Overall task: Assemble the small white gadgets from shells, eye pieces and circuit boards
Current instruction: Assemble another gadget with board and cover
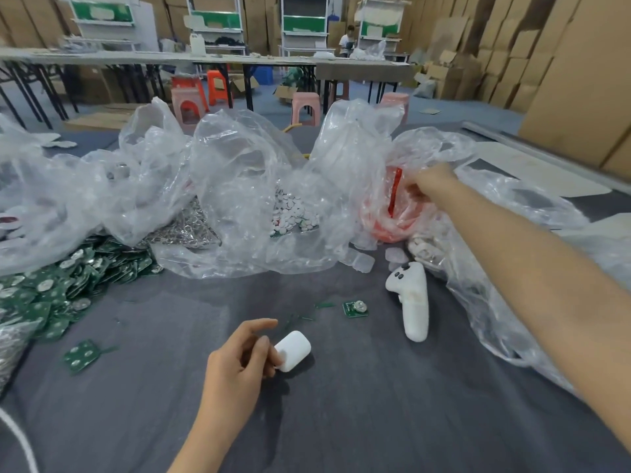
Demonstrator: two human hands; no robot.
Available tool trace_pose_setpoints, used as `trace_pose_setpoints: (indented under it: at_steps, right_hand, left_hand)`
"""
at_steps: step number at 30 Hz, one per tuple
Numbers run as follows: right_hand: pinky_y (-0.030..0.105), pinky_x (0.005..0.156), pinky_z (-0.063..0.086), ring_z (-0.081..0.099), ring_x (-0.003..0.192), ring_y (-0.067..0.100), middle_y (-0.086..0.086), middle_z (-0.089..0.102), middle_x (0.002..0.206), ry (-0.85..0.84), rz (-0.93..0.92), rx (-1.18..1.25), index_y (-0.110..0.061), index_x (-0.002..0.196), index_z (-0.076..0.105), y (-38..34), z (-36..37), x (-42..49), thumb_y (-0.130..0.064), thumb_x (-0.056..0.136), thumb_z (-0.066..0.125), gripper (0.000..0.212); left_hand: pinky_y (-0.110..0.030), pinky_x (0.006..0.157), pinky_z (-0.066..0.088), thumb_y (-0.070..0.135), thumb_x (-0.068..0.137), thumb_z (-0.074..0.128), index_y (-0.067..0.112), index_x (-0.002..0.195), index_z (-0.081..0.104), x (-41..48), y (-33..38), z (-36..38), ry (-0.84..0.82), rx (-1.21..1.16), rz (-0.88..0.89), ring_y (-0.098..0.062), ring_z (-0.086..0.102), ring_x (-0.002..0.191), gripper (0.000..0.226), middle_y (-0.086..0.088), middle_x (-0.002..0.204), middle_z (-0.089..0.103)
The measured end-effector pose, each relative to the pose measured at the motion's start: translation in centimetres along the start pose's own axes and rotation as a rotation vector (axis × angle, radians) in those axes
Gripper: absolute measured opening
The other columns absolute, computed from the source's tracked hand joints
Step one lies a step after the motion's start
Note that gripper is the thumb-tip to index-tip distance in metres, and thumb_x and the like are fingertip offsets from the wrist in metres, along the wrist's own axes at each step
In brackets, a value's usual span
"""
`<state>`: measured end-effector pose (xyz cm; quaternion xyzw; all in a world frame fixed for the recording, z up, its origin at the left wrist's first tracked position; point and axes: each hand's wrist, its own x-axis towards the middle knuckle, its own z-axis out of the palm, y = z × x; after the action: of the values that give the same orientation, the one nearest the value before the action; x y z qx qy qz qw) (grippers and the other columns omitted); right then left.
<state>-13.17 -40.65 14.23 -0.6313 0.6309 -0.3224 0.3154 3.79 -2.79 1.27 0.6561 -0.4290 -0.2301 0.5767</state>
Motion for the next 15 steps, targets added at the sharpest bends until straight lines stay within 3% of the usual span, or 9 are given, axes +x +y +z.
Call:
trace_pose_setpoints:
  at_steps: [3, 4, 6, 7, 10, 12, 15]
  right_hand:
    - [0.034, 0.072, 0.056, 0.066, 0.061, 0.015, 0.005, 0.073, 0.073, 0.174, 0.002, 0.082, -0.005, 0.083, 0.07, 1.5, -3.8, 0.2, -0.022, 0.073, 0.062, 0.022]
    - [0.032, 0.071, 0.053, 0.067, 0.064, 0.015, 0.003, 0.072, 0.07, 0.281, 0.0, 0.098, -0.006, 0.083, 0.071, 2.4, -5.2, 0.2, -0.029, 0.073, 0.056, 0.029]
    - [0.033, 0.076, 0.047, 0.067, 0.092, 0.027, 0.01, 0.072, 0.093, 0.532, 0.069, 0.079, -0.005, 0.099, 0.067, 5.0, -7.6, 0.3, -0.035, 0.074, 0.051, 0.042]
    - [0.035, 0.078, 0.047, 0.064, 0.099, 0.032, 0.014, 0.069, 0.103, 0.579, 0.124, 0.042, -0.004, 0.103, 0.064, 6.5, -8.5, 0.4, -0.033, 0.076, 0.051, 0.042]
    - [0.035, 0.074, 0.048, 0.063, 0.086, 0.032, 0.015, 0.065, 0.083, 0.325, 0.262, -0.191, -0.004, 0.09, 0.06, 10.3, -8.3, 0.6, -0.021, 0.082, 0.057, 0.019]
    - [0.034, 0.078, 0.045, 0.06, 0.1, 0.034, 0.018, 0.063, 0.099, 0.138, 0.281, -0.415, -0.003, 0.104, 0.06, 11.5, -7.3, 0.3, -0.025, 0.089, 0.056, 0.026]
    - [0.033, 0.084, 0.043, 0.056, 0.111, 0.036, 0.021, 0.059, 0.122, 0.049, 0.15, -0.556, 0.0, 0.119, 0.058, 12.1, -5.6, 0.6, -0.022, 0.096, 0.05, 0.033]
  left_hand:
    - [-0.014, 0.055, 0.046, -0.006, 0.094, 0.047, 0.022, 0.095, 0.067, 0.1, 0.0, 0.0, -0.003, 0.011, 0.002, -0.008, 0.053, 0.049, 0.034, -0.006, 0.066, 0.067]
    - [-0.014, 0.055, 0.046, -0.006, 0.094, 0.047, 0.021, 0.094, 0.067, 0.1, -0.1, 0.0, -0.003, 0.007, 0.002, -0.009, 0.053, 0.049, 0.034, -0.007, 0.066, 0.067]
    - [-0.016, 0.055, 0.047, -0.006, 0.095, 0.047, 0.019, 0.093, 0.068, 0.3, -0.1, -0.1, -0.008, -0.005, -0.003, -0.01, 0.053, 0.049, 0.032, -0.008, 0.065, 0.067]
    - [-0.017, 0.055, 0.047, -0.006, 0.095, 0.047, 0.018, 0.092, 0.068, 0.3, -0.1, -0.2, -0.012, -0.013, -0.008, -0.011, 0.053, 0.049, 0.032, -0.01, 0.065, 0.067]
    - [-0.017, 0.054, 0.048, -0.007, 0.094, 0.047, 0.014, 0.087, 0.07, 0.3, -0.1, -0.2, -0.01, -0.039, -0.036, -0.013, 0.053, 0.049, 0.032, -0.012, 0.064, 0.066]
    - [-0.016, 0.054, 0.047, -0.007, 0.094, 0.047, 0.013, 0.085, 0.07, 0.3, 0.1, -0.2, -0.006, -0.036, -0.042, -0.013, 0.052, 0.048, 0.032, -0.012, 0.063, 0.065]
    - [-0.012, 0.053, 0.045, -0.008, 0.094, 0.046, 0.011, 0.085, 0.069, 0.3, 0.3, -0.3, -0.001, -0.015, -0.035, -0.01, 0.051, 0.047, 0.032, -0.013, 0.063, 0.065]
